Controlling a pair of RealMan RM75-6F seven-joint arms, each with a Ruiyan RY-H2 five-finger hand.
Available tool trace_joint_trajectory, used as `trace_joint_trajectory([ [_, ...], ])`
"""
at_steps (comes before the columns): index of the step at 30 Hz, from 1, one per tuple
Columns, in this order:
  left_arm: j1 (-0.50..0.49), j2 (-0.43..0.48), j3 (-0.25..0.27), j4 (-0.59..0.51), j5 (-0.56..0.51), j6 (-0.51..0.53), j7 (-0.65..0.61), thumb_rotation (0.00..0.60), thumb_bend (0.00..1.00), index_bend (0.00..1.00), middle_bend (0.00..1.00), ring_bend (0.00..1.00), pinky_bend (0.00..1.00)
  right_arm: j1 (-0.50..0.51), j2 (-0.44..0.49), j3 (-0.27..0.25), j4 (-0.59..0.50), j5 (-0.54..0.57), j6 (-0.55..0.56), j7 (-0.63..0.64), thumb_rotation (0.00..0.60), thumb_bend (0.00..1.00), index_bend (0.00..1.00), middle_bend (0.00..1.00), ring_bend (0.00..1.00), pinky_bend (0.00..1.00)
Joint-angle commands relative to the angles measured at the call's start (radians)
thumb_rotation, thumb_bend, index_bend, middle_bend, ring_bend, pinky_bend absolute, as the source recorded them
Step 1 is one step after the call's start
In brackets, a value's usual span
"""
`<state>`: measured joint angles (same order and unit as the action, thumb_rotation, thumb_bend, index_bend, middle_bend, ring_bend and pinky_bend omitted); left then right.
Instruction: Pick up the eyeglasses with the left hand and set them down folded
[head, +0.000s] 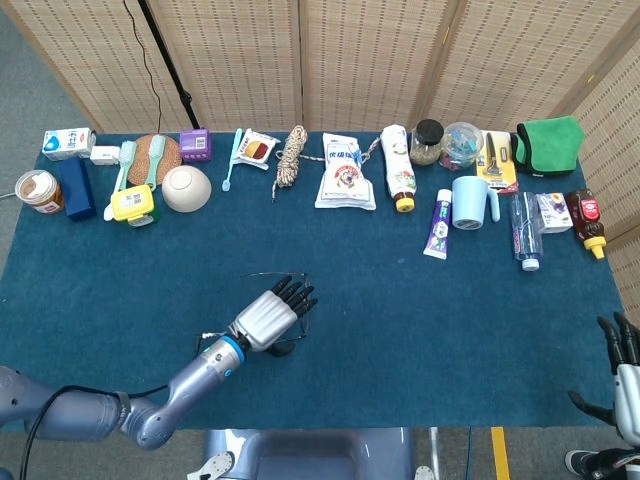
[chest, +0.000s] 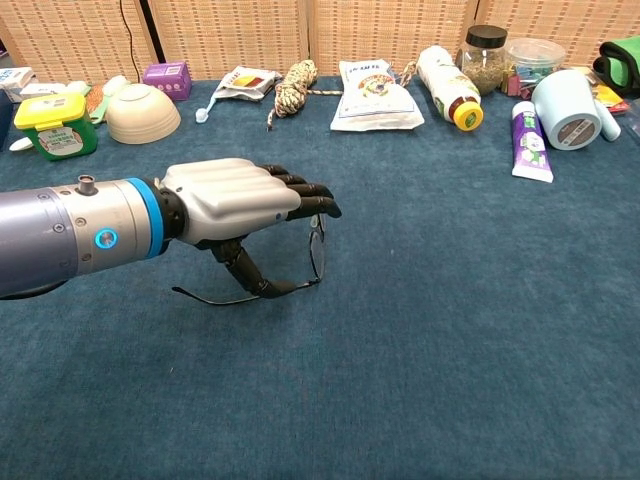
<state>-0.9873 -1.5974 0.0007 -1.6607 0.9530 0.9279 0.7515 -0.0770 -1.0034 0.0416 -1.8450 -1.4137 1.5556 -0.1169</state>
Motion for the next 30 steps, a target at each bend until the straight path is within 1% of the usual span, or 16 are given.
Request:
trace_joint_trajectory([
  [1,-0.001,-0.015,-0.002,0.008,-0.011,0.007,0.015,0.343,0.30,0.10,0.00,0.00,0.00,-0.002,0.001,0.000,0.003,-0.001,0.002,0.006,0.600,0.00,0.02,0.00,0.00,0.00],
  [22,0.004,-0.076,0.004,0.048,-0.038,0.034,0.077,0.344,0.30,0.10,0.00,0.00,0.00,-0.011,0.003,0.001,0.023,-0.001,0.008,0.038,0.600,0.00,0.02,0.00,0.00,0.00],
  [30,0.006,-0.089,-0.003,0.070,-0.046,0.036,0.083,0.344,0.30,0.10,0.00,0.00,0.00,-0.014,0.003,0.001,0.025,0.002,0.008,0.041,0.600,0.00,0.02,0.00,0.00,0.00],
])
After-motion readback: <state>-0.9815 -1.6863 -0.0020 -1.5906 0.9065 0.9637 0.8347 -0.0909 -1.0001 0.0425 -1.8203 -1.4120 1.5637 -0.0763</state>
